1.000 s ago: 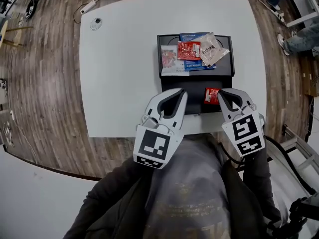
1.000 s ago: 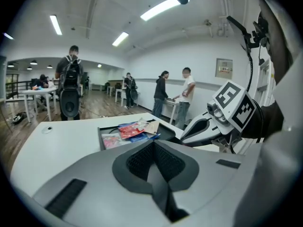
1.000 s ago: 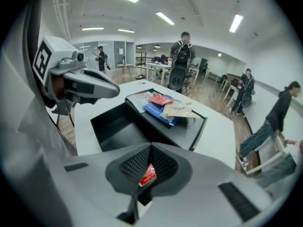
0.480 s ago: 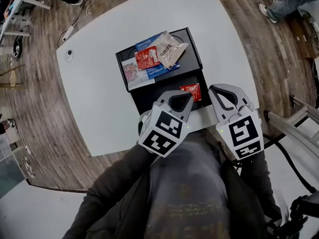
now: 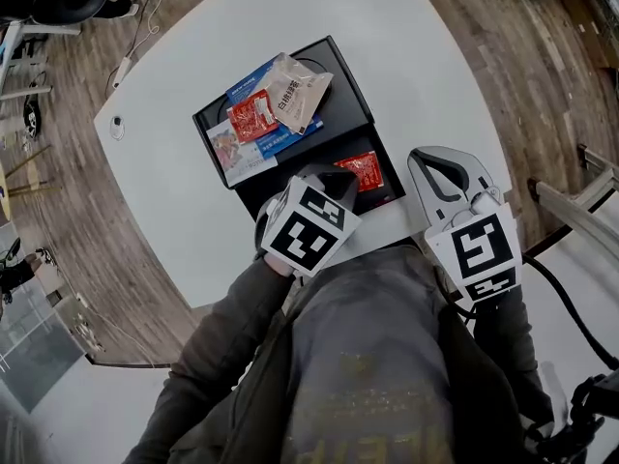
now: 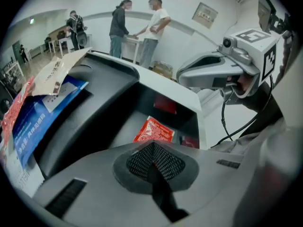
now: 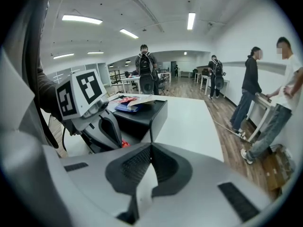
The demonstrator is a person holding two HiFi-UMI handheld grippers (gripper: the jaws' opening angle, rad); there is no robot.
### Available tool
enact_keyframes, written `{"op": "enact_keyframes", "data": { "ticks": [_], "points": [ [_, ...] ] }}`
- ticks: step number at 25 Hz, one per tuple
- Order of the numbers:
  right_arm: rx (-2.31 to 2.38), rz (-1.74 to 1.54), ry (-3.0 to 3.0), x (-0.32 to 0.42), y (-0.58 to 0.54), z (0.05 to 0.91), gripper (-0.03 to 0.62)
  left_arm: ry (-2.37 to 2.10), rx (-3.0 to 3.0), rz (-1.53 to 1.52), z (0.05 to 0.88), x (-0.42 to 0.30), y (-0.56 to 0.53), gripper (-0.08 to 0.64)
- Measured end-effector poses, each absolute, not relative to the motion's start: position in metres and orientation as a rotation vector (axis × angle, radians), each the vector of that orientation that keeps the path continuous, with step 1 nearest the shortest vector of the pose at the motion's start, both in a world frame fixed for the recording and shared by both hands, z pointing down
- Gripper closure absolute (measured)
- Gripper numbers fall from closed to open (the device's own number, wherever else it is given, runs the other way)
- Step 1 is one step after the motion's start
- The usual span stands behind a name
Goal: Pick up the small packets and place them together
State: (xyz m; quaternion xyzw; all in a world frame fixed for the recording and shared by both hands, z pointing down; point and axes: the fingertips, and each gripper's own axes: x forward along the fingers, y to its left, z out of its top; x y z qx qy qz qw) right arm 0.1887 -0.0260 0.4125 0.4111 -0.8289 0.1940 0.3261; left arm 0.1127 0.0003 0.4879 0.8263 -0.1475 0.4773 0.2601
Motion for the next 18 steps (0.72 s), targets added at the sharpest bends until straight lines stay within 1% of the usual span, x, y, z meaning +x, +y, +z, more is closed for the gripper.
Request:
{"op": "enact_keyframes", "data": {
  "ticks": [9,18],
  "points": [
    [1.016,0.482,-2.221,0.168,-0.032,0.406,0.588,-0.415,2.177,1.27,0.493,0.092,0.009,0.558],
    [0.75,0.378,-2.337,0.101,-0.03,0.39,0.588,-0.539,2.14,1.315,0.488,0.045,0.012,0.558]
  ]
}}
